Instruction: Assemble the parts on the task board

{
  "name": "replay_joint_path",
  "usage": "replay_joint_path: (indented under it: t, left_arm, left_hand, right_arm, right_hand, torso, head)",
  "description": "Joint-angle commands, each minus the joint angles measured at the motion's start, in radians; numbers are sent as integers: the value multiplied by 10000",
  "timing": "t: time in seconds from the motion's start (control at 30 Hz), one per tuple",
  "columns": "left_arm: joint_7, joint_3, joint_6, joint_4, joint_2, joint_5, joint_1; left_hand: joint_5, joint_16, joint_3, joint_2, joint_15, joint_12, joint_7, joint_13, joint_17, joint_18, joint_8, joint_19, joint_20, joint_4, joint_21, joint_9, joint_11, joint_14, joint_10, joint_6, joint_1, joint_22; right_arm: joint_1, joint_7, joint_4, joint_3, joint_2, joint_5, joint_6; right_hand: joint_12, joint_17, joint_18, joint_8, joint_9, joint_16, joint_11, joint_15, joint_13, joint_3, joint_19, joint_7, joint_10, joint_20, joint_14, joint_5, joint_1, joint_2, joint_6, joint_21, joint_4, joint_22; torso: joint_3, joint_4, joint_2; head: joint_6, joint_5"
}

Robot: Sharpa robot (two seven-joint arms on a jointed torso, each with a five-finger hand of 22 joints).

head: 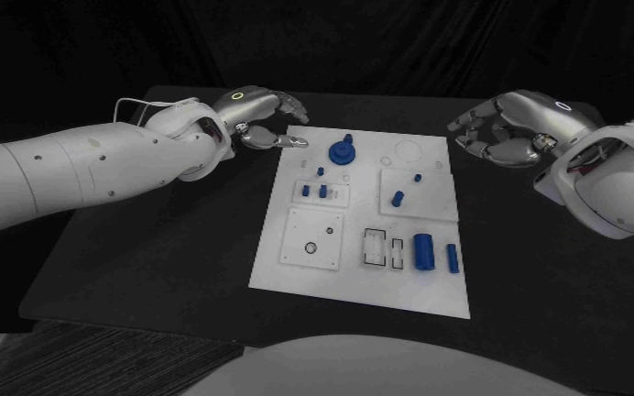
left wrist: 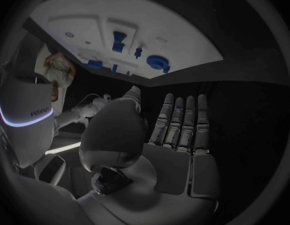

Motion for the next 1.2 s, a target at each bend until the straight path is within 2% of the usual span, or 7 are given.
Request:
replay_joint_path:
  t: [0.03,0.1,0.13,0.2,0.37,0.83,1.2]
  left_arm:
    - [2355,5,1569,-58,11,5698,45]
    - [2876,5,2475,-38,8,7595,53]
    - [3073,5,2818,-14,2,8341,56]
    - [3471,4,3483,63,-16,9773,59]
    - [4302,1,4624,278,-65,11831,50]
    - [4871,-3,5477,860,-224,12594,-67]
    - [4734,-3,5692,922,-235,12626,-225]
  left_hand:
    - [556,-2366,-617,466,-9,-750,100,-1033,-2349,-505,-24,-1975,498,-9,-1153,-228,31,-2770,-2316,-650,5,-1096]
    - [534,-3028,-731,508,-29,-1035,82,-1375,-3067,-584,-47,-2528,548,-2,-1168,-276,-31,-3540,-3091,-791,32,-1530]
    - [413,-4090,-1053,641,-89,-1514,-260,-2014,-4332,-678,-67,-4048,571,14,-1438,-594,-376,-4628,-4495,-1991,-43,-4679]
    - [336,-4344,-1322,697,-42,-1597,-361,-2247,-4678,-544,-139,-4238,578,9,-1485,-765,-619,-4830,-4910,-2559,-91,-5510]
    - [-788,-4493,-1443,-17,-185,-1944,-1333,-2779,-4894,-125,-374,-4971,524,21,-1798,-1607,-1547,-4955,-5938,-5573,-794,-10519]
    - [-871,-4493,-1520,710,-667,-2118,-1343,-2852,-4894,311,-494,-4976,-330,17,-1852,-1715,-1544,-4955,-6156,-6879,-1151,-11248]
    - [-172,-4493,-1903,1197,-414,-2096,-1152,-2838,-4894,348,-492,-4966,-4,-2,-1840,-1712,-1161,-4955,-6112,-6855,-373,-11179]
  right_arm:
    - [109,-351,-152,3,156,-875,48]
    - [147,-438,-273,3,282,-1292,233]
    - [158,-472,-331,2,343,-1514,342]
    - [166,-538,-461,2,483,-2113,635]
    - [114,-598,-762,1,800,-3328,1434]
    - [-285,-204,-1318,0,1222,-3810,2164]
    - [-614,141,-1732,0,1583,-3831,2042]
  right_hand:
    - [-776,-140,182,-43,-30,-84,82,144,-623,36,-104,-2,-297,55,160,-75,7,-112,-159,-183,20,1629]
    - [-1789,-309,211,-40,-57,-169,362,387,-1495,55,-226,-127,-823,235,40,-198,49,-208,-390,-398,-1,1584]
    - [-1880,-318,213,-37,-56,-170,387,394,-1596,45,-233,-139,-838,260,31,-225,64,-230,-404,-411,-17,1583]
    - [-2395,-477,254,-44,-68,-252,513,425,-2087,-103,-330,-278,-1210,330,-70,-911,46,-322,-532,-583,-8,1541]
    - [-3039,-943,330,14,-21,-532,379,170,-2904,-1287,-536,-699,-1927,148,-325,-2516,15,-452,-580,-1009,264,1437]
    - [-3064,-1291,376,329,496,-724,343,152,-3730,-2406,-662,-689,-1816,125,-523,-2437,562,-273,163,-1441,738,1384]
    - [-2953,-1359,381,227,688,-746,352,155,-4033,-2399,-640,-607,-1381,126,-544,-1757,1092,-111,96,-1525,765,1389]
  torso:
    - [-6,65,26]
    - [-12,84,29]
    - [-15,76,27]
    - [-6,58,16]
    - [0,50,20]
    - [-82,263,129]
    - [-140,398,247]
  head:
    - [-1,-62]
    - [-1,-58]
    - [-1,-28]
    - [-1,-4]
    - [-1,23]
    - [-1,-295]
    - [-1,-531]
